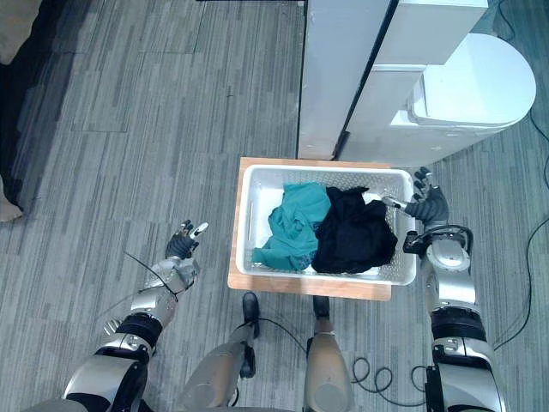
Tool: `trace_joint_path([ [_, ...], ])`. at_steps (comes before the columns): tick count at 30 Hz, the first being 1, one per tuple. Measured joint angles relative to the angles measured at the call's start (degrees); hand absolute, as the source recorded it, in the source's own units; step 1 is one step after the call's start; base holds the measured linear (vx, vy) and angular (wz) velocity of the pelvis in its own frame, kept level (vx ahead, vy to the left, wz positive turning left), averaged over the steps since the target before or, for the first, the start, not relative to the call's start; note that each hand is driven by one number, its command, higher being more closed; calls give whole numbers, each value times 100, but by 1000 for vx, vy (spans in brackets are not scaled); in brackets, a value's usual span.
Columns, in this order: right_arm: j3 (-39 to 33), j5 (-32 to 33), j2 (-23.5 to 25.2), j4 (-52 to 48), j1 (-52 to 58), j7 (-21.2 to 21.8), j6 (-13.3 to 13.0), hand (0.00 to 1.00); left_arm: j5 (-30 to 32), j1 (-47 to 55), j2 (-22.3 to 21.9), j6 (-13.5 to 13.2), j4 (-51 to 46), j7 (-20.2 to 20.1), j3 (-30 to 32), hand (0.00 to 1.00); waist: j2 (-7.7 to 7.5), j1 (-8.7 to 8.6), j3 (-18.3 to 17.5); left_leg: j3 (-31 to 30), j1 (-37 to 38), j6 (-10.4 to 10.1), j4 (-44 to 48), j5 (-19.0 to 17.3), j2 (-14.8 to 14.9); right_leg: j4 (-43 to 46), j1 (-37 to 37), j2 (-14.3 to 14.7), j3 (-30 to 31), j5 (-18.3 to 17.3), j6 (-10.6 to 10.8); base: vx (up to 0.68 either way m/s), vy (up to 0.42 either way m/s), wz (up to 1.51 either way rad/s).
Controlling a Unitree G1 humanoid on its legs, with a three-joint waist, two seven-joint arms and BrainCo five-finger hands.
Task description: Pick up the laundry basket with both hands and put the clothes into the washing machine.
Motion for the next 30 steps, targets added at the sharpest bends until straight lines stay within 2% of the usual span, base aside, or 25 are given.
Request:
trace_joint_path([
  [8,23,7,212,5,-94,-11,-121,0,466,-380,28,0,-23,57,-413,0,-22,-135,18,14,-78,-2,-7,1,1,-18,-91,17,23,12,-15,44,-8,-2],
  [17,-636,-2,490,-45,161,-152,-206,0,881,-505,-2,-10,-587,234,-606,0,-60,-130,91,58,-110,-3,-31,0,1,-151,-94,30,55,64,-15,52,-8,-2],
  [21,-970,-4,522,-44,475,-154,-171,0,866,-512,-19,-11,-653,231,-624,0,-64,-131,104,61,-108,-3,-63,0,-4,-181,-94,31,56,64,-15,63,-9,-1],
  [30,-1173,-11,756,-20,994,-137,43,0,882,-497,-46,-8,-663,207,-660,0,-64,-145,211,131,-104,-2,-81,-1,-9,-184,-135,38,139,84,-7,36,-10,-4],
])
